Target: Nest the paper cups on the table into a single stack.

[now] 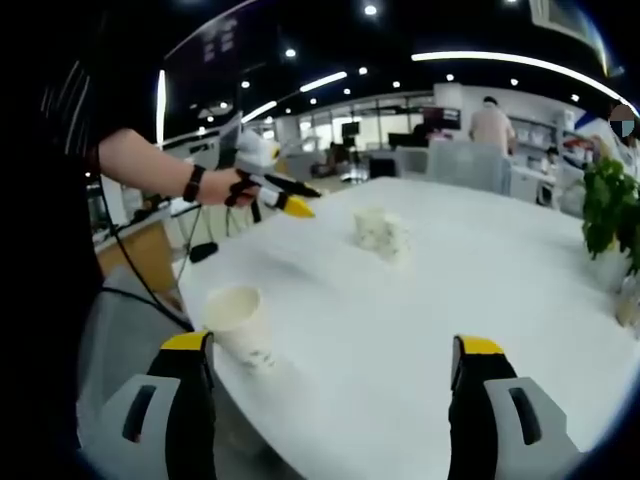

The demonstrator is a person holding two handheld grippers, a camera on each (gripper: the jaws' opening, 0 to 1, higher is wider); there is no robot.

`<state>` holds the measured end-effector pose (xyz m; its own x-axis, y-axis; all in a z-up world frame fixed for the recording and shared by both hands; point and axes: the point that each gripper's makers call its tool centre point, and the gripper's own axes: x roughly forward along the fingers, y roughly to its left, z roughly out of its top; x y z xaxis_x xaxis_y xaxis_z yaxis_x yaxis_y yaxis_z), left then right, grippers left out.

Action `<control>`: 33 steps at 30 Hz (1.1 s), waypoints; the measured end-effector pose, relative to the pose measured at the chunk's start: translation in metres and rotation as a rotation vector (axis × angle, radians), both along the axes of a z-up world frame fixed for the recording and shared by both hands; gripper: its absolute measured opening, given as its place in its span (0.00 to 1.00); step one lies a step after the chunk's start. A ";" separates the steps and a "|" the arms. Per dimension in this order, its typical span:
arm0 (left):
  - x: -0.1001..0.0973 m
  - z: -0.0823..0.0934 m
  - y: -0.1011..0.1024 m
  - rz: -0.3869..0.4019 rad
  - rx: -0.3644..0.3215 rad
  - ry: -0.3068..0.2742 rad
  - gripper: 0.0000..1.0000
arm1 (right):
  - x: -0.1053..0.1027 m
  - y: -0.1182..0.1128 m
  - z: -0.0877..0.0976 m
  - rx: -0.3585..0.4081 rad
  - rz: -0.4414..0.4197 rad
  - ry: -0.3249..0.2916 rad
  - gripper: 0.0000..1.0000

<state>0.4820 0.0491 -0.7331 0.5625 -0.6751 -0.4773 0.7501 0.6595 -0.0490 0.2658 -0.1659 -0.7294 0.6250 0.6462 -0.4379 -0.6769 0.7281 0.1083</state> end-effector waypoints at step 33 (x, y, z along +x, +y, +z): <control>0.033 -0.025 -0.001 0.029 -0.024 0.011 0.92 | -0.004 0.005 -0.007 -0.001 0.003 0.053 0.96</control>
<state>0.5149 0.0477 -0.7582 0.5766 -0.6703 -0.4672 0.7302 0.6793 -0.0734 0.2615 -0.1606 -0.7365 0.5991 0.6475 -0.4710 -0.6723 0.7263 0.1434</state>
